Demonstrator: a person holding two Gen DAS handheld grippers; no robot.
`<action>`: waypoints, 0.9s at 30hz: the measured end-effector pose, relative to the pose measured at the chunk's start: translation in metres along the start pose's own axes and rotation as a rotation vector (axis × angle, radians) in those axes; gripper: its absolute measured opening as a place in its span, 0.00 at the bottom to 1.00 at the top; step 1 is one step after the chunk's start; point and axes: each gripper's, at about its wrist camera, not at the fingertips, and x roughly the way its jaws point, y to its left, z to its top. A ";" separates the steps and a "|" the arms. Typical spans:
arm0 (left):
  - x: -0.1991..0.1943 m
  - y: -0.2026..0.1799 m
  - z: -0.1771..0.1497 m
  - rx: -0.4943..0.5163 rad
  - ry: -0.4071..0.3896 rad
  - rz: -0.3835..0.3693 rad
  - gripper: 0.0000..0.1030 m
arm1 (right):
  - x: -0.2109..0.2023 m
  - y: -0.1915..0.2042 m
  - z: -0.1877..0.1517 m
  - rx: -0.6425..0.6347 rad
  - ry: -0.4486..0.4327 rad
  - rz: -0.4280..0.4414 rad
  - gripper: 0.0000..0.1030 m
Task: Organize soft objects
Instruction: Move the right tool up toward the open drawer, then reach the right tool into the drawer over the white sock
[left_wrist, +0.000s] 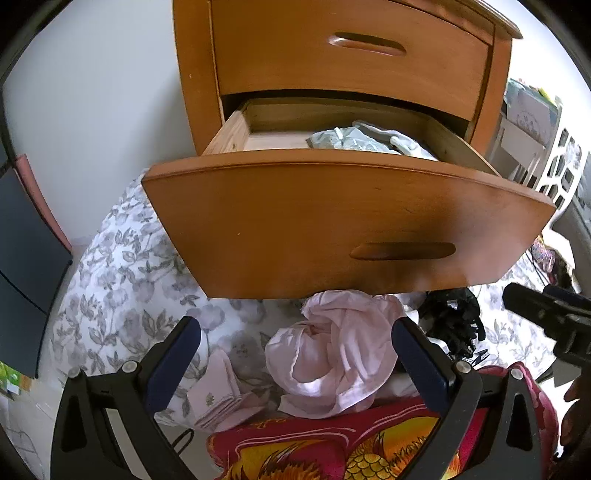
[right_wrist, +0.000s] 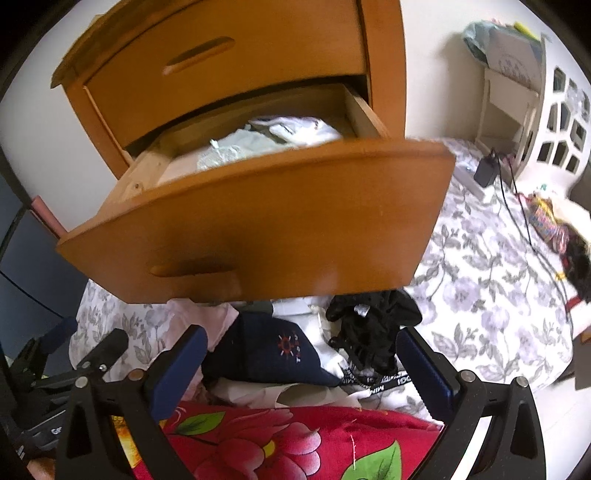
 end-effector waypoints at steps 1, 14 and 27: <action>0.000 0.002 0.000 -0.008 0.000 -0.006 1.00 | -0.003 0.002 0.003 -0.007 -0.007 -0.001 1.00; 0.001 0.007 0.000 -0.032 -0.001 -0.047 1.00 | -0.056 0.045 0.074 -0.176 -0.172 0.021 1.00; 0.004 0.012 0.000 -0.056 0.009 -0.093 1.00 | -0.046 0.080 0.167 -0.245 -0.140 0.070 1.00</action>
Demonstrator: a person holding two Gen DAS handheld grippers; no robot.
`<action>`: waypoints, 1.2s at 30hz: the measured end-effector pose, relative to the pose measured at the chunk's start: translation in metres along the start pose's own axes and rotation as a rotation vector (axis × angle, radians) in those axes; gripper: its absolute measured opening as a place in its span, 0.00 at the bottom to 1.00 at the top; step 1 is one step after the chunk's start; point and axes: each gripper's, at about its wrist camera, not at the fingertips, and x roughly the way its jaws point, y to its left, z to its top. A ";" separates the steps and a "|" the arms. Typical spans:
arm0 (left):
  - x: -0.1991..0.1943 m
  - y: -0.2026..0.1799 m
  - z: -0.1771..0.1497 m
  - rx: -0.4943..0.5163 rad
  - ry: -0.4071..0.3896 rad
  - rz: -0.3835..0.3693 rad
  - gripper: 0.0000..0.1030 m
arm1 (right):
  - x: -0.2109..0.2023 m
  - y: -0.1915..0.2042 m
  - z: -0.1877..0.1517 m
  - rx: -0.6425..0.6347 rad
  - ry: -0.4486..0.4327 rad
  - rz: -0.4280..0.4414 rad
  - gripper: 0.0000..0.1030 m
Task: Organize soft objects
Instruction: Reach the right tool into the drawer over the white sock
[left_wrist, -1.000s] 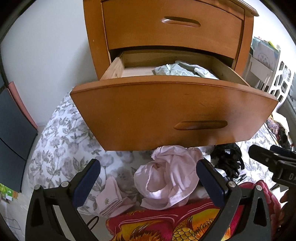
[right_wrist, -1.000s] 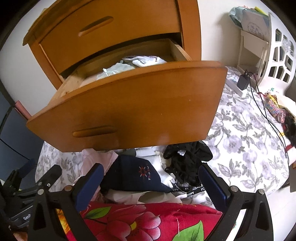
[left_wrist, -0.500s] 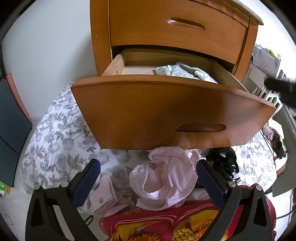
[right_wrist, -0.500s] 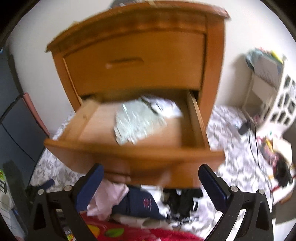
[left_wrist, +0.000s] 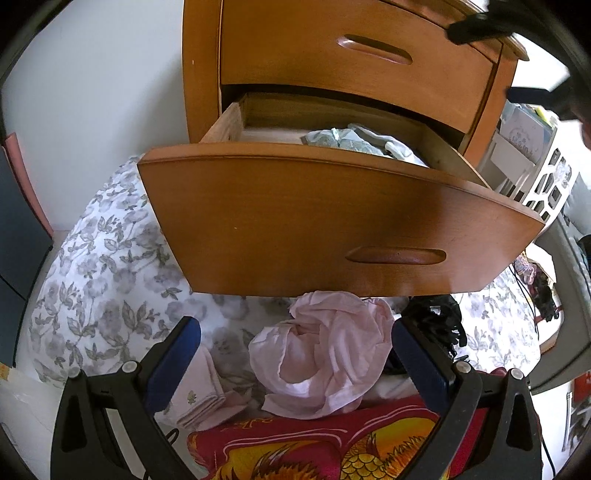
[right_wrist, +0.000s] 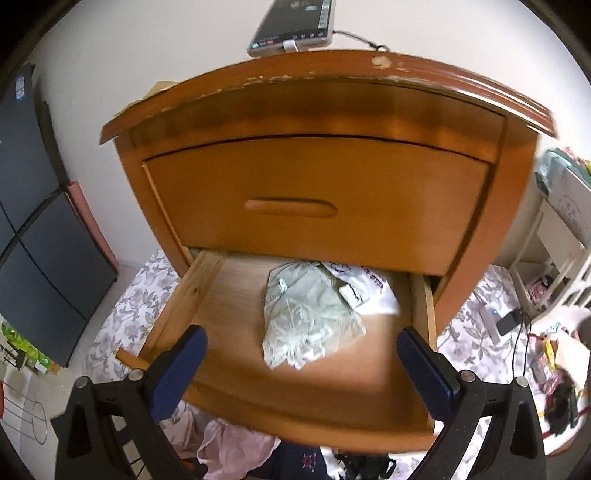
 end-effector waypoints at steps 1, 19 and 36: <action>0.000 0.000 0.000 -0.001 0.002 -0.004 1.00 | 0.006 0.000 0.007 -0.007 0.017 -0.004 1.00; 0.006 0.000 0.001 -0.001 0.025 -0.050 1.00 | 0.133 -0.023 0.014 -0.253 0.319 -0.204 0.78; 0.011 -0.001 0.004 0.004 0.042 -0.079 1.00 | 0.193 -0.015 -0.008 -0.545 0.410 -0.274 0.59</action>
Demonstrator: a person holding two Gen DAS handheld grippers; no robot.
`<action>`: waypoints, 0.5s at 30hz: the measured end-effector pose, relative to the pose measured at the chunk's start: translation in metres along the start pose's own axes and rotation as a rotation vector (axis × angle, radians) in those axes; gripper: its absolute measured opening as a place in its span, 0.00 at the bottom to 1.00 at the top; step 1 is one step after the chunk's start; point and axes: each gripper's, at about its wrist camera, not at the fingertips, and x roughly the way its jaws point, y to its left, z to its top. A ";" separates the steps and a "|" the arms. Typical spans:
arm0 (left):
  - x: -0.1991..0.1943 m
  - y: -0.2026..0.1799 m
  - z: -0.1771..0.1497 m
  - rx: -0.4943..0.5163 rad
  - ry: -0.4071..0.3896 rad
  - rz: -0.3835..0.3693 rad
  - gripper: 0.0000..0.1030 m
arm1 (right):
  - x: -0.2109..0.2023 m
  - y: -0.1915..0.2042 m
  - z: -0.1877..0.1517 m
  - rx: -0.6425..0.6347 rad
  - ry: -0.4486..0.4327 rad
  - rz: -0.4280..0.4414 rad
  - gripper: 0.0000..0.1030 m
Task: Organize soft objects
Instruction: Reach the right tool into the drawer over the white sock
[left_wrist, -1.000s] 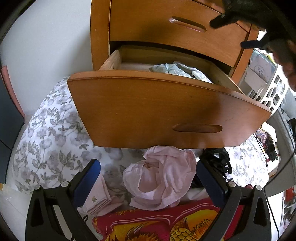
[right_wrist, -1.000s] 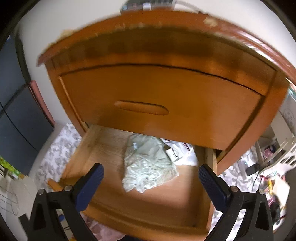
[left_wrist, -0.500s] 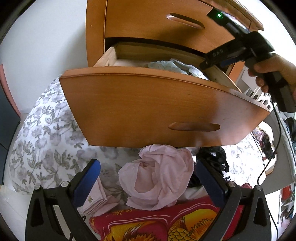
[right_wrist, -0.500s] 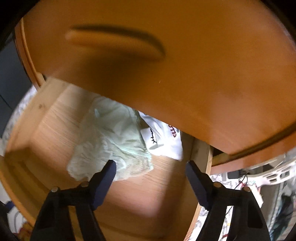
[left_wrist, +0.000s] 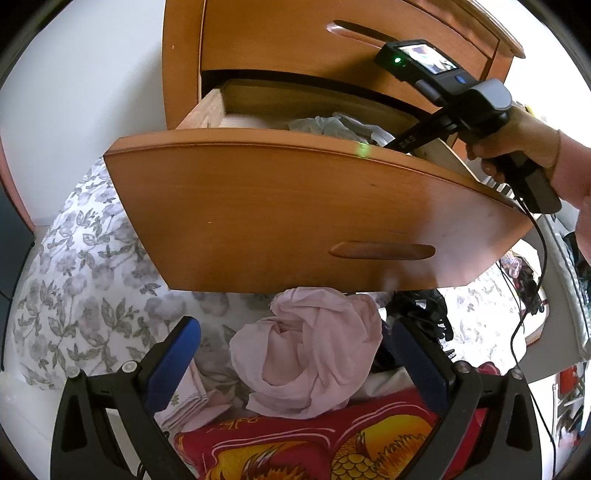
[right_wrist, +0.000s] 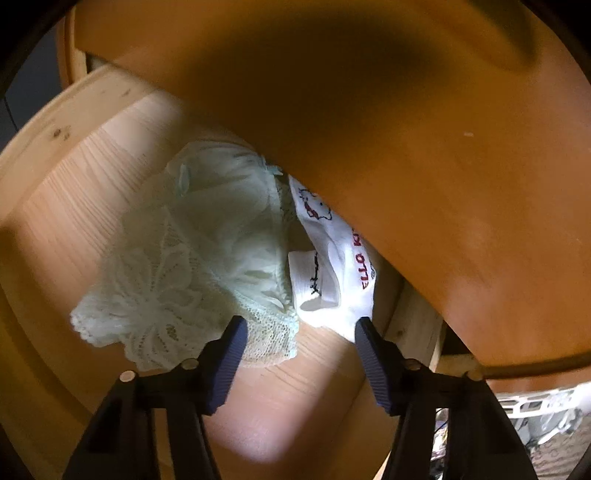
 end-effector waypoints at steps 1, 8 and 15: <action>0.000 0.000 0.000 0.002 0.002 -0.002 1.00 | 0.002 0.001 0.001 -0.010 0.003 -0.011 0.58; 0.002 0.000 0.001 0.005 0.008 -0.018 1.00 | 0.014 -0.003 0.013 -0.050 0.023 -0.049 0.49; 0.003 0.002 0.002 -0.001 0.014 -0.034 1.00 | 0.026 -0.001 0.017 -0.120 0.037 -0.088 0.43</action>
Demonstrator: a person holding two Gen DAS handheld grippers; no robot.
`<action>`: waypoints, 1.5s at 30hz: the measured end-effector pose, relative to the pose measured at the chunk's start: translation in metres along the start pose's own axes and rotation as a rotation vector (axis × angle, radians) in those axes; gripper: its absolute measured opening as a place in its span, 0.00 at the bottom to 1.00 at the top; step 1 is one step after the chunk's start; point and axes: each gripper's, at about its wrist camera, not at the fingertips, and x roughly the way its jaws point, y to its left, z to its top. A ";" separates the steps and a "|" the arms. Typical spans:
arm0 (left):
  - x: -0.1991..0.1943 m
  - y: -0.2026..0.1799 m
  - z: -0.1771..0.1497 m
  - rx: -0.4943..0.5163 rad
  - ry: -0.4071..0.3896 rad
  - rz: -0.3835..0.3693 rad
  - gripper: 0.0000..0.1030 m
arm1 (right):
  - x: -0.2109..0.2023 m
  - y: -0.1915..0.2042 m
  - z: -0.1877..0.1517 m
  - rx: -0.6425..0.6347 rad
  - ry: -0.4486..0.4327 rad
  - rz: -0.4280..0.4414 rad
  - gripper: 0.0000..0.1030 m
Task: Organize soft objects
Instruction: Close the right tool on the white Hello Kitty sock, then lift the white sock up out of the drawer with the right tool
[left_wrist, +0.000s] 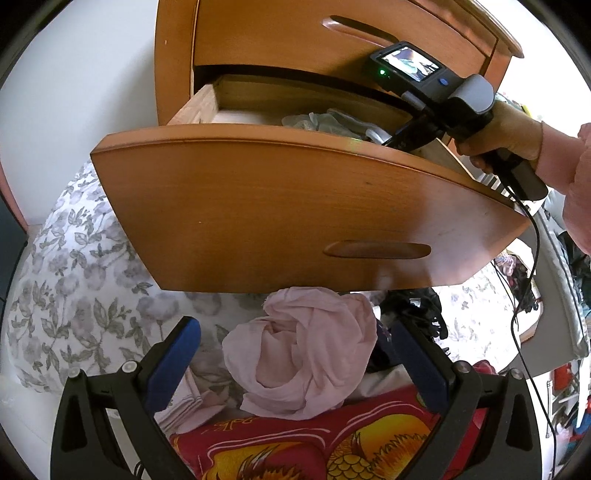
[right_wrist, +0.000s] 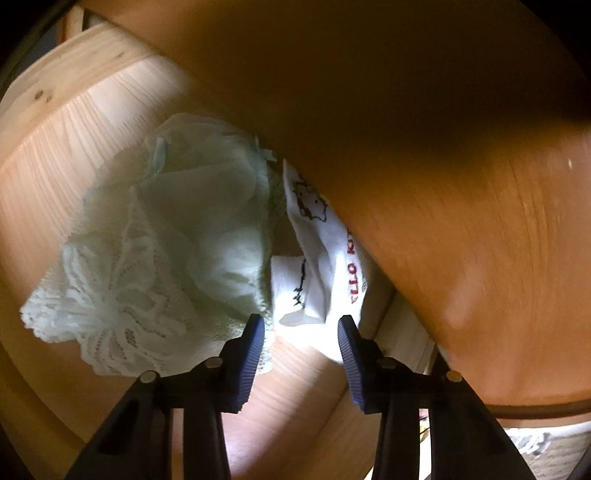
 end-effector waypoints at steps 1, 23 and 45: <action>0.000 0.000 0.000 -0.002 0.000 -0.002 1.00 | 0.001 0.000 0.001 -0.012 -0.003 -0.005 0.43; 0.003 0.002 -0.001 -0.014 0.004 -0.008 1.00 | -0.020 -0.010 -0.004 -0.017 -0.045 0.026 0.07; -0.002 -0.007 -0.005 0.014 -0.003 0.107 1.00 | -0.151 -0.008 -0.063 0.084 -0.248 0.175 0.06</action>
